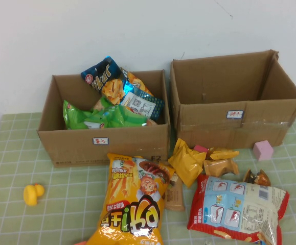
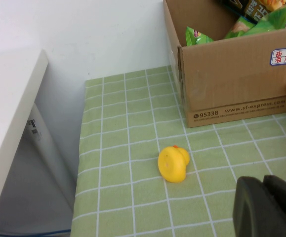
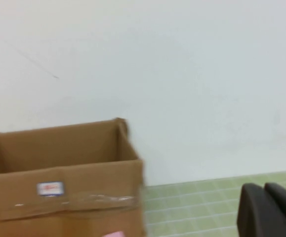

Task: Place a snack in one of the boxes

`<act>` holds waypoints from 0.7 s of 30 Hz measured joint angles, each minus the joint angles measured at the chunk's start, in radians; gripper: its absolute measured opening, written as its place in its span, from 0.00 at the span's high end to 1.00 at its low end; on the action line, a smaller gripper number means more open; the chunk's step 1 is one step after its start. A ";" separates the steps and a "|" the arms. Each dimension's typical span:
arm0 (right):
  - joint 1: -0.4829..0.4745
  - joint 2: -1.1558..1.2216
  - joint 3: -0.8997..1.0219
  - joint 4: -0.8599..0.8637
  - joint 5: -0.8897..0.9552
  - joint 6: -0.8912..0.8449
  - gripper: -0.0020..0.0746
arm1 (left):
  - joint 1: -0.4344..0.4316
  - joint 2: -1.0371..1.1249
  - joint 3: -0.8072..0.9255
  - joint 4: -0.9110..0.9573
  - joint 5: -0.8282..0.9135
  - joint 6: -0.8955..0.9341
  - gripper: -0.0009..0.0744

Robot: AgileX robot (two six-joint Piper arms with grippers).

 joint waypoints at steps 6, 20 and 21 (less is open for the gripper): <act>0.174 0.000 0.039 -0.135 -0.034 0.119 0.97 | 0.000 0.000 0.000 0.000 0.000 0.000 0.99; 0.209 0.000 0.189 -0.164 0.063 0.136 0.97 | 0.000 0.000 0.000 0.000 0.000 0.000 0.99; 0.209 0.000 0.189 -0.180 0.092 0.136 0.97 | 0.000 0.000 0.000 0.000 0.000 0.000 0.99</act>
